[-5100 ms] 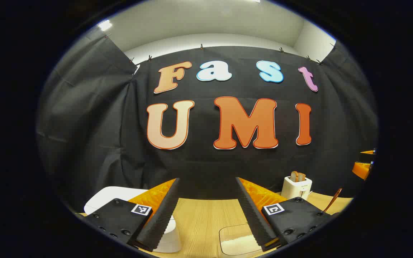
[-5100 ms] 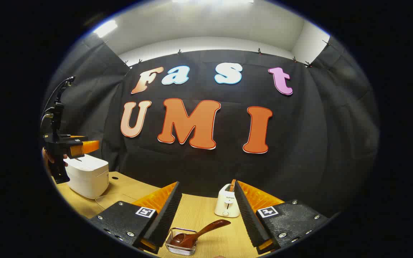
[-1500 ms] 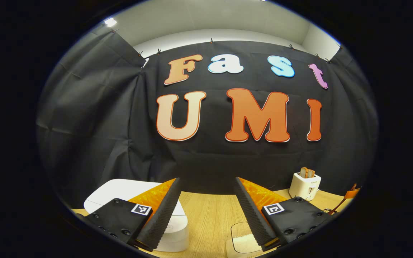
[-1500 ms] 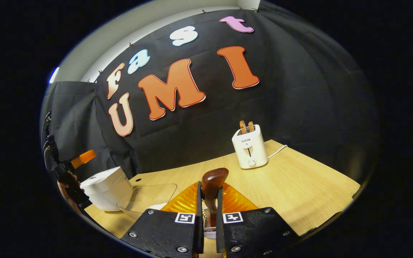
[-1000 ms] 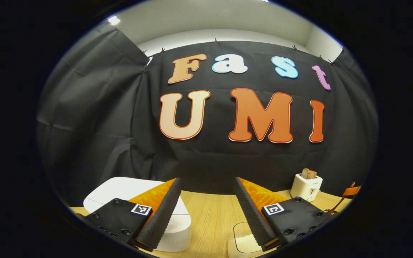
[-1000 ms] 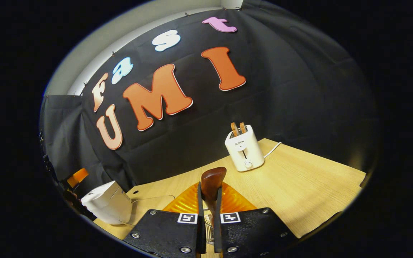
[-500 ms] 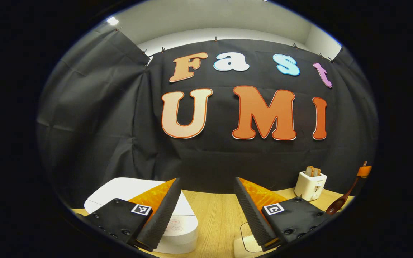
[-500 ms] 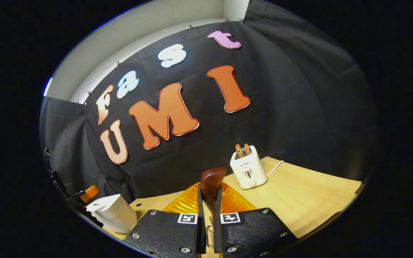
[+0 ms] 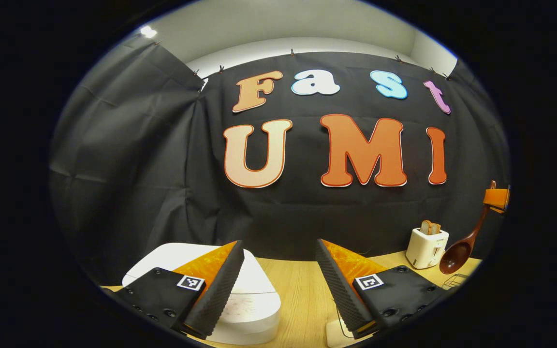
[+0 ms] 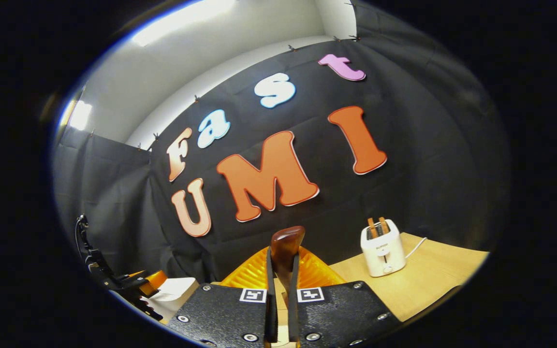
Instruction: Close the left gripper, press the button to open the rice cooker; take a wooden spoon from the chopstick holder with the right hand, scoop a spoonful of rice and pour it into the rice cooker, then put the wooden spoon back into the chopstick holder.
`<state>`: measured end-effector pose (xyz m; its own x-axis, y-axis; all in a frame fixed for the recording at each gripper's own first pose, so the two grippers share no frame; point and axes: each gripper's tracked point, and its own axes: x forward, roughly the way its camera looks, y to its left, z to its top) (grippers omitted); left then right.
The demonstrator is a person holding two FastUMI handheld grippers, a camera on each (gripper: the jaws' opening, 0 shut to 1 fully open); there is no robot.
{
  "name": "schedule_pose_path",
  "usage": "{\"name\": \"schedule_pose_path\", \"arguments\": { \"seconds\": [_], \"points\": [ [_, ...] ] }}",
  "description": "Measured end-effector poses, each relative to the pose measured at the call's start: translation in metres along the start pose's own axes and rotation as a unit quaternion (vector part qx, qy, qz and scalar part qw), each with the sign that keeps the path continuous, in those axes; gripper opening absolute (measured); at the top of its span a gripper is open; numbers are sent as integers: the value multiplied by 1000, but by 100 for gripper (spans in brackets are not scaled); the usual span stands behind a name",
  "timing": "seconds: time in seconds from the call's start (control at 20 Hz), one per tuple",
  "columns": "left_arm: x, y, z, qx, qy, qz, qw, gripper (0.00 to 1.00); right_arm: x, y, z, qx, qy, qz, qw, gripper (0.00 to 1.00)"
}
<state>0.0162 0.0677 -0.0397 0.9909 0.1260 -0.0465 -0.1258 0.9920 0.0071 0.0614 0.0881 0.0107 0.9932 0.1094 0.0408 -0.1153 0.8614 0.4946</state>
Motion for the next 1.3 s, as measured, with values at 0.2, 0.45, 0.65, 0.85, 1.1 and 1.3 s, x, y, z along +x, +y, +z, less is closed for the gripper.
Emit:
{"name": "schedule_pose_path", "arguments": {
  "seconds": [0.2,0.45,0.65,0.85,1.1,1.3],
  "points": [
    [-4,19,4,10,-4,20,1000,96,15,28,-30,-25,24,31,999,8],
    [-9,40,6,15,-8,40,999,96,26,44,-75,-67,63,43,995,9],
    [-12,52,-1,12,-1,47,999,96,31,45,-107,-120,82,33,989,9],
    [-14,61,-2,9,-5,54,999,95,29,45,-128,-162,91,23,982,9],
    [-15,71,-7,3,-3,60,998,96,24,44,-157,-234,107,14,966,9],
    [-14,74,-12,0,2,59,998,95,18,39,-171,-226,126,-4,966,9]
  ]
}}
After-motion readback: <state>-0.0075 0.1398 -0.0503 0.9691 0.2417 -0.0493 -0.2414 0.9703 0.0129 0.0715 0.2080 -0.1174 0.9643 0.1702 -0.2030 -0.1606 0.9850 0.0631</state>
